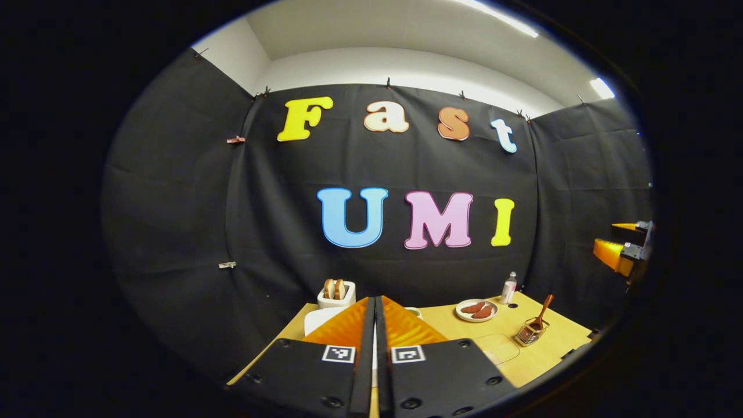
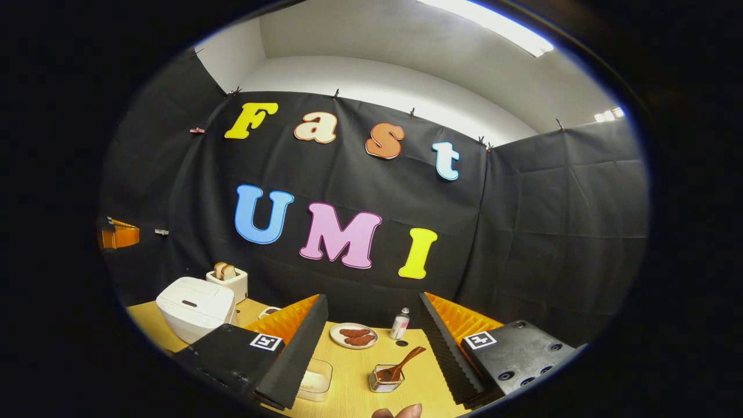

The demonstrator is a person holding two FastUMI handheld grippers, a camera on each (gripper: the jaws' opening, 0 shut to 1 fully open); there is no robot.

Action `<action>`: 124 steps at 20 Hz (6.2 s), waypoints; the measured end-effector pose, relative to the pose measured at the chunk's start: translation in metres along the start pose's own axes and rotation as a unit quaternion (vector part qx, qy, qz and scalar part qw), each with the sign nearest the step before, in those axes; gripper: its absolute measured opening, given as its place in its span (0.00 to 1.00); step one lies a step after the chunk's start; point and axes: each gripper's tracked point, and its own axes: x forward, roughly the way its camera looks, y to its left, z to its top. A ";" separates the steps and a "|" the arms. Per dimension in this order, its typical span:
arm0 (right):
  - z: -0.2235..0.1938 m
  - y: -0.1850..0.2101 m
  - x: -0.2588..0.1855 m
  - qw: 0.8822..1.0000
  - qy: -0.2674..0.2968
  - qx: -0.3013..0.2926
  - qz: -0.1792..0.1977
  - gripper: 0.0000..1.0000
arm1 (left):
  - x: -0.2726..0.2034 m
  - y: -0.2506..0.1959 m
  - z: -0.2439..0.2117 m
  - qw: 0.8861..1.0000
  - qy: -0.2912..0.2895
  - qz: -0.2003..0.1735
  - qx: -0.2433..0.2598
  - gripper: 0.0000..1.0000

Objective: Close the left gripper, press the button to open the rice cooker; take a wooden spoon from the chopstick holder with the right hand, scoop a spoonful of rice and pour it into the rice cooker, then put the wooden spoon back into the chopstick holder.

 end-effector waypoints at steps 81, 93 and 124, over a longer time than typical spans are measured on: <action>-0.374 -0.086 0.148 0.930 0.284 0.184 0.142 0.83 | -0.121 -0.057 -0.015 0.973 0.054 0.224 -0.016 0.98; -0.403 -0.077 0.189 0.914 0.325 0.197 0.139 0.24 | -0.168 -0.048 -0.029 0.956 0.078 0.282 -0.025 0.98; -0.264 0.138 0.117 0.966 0.197 0.078 0.148 0.11 | -0.130 0.120 -0.077 0.980 0.100 0.165 -0.042 0.98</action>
